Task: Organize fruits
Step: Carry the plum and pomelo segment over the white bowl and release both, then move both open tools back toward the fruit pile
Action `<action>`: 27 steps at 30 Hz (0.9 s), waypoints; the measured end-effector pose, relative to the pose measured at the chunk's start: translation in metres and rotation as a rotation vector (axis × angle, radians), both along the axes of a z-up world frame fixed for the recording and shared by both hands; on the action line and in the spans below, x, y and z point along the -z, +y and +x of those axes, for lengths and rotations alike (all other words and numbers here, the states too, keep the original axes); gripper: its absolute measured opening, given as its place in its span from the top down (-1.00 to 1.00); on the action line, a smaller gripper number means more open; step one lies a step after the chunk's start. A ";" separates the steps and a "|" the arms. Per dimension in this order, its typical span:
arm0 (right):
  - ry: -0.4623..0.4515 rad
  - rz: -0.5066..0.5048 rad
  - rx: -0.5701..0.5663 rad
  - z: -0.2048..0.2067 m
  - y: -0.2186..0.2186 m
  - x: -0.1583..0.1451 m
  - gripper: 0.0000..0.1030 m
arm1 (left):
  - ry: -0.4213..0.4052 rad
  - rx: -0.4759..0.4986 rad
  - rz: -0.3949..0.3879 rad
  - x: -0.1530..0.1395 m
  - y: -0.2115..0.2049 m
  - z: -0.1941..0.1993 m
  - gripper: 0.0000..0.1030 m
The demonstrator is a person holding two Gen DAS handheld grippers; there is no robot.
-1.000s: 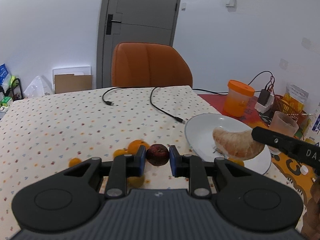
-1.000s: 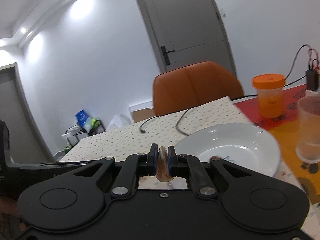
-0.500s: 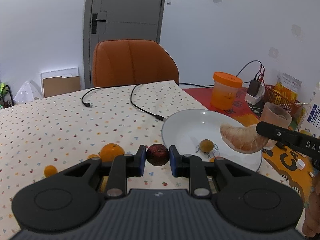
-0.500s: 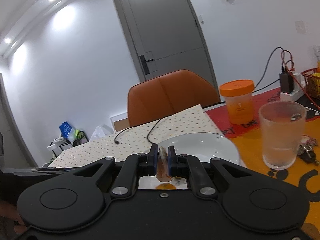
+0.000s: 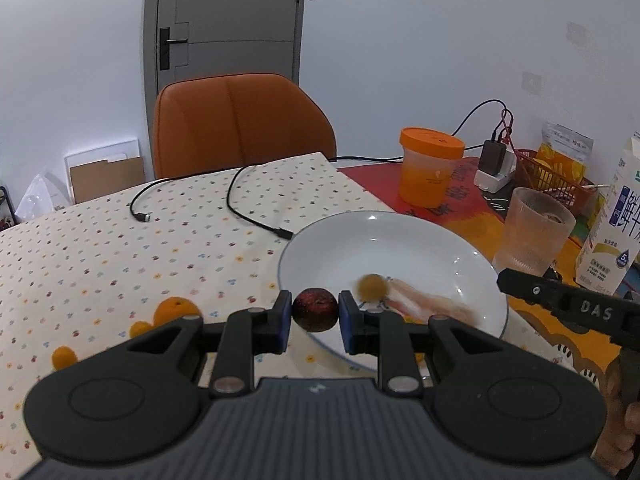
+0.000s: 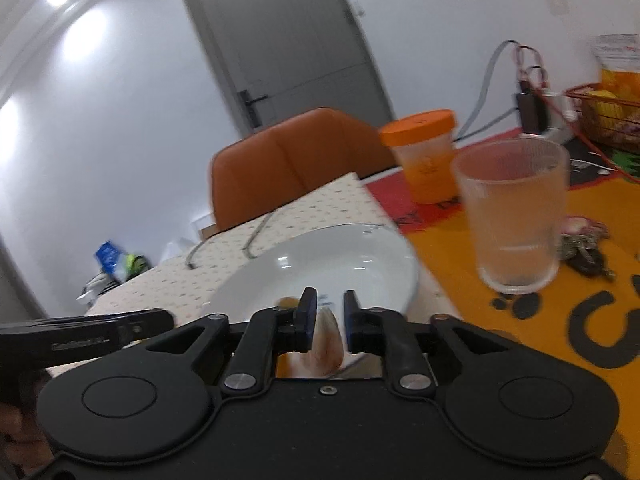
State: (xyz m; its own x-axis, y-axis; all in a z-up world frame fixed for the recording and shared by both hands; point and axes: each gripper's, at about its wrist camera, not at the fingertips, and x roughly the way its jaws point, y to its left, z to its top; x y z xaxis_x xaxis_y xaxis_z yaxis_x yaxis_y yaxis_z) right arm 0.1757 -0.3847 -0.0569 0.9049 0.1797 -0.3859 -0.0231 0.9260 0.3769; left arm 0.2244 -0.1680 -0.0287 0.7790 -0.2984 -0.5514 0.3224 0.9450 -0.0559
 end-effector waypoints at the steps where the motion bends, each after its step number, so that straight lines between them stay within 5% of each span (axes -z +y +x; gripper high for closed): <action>1: 0.002 0.000 0.010 -0.001 -0.003 0.000 0.62 | 0.003 0.002 0.002 0.000 -0.002 0.001 0.54; 14: -0.009 0.014 0.021 -0.014 -0.017 -0.004 0.36 | 0.007 -0.010 0.022 -0.002 -0.008 -0.003 0.44; 27: -0.016 -0.013 -0.020 -0.020 0.010 -0.011 -0.25 | -0.012 -0.101 0.014 -0.007 0.033 -0.024 -0.27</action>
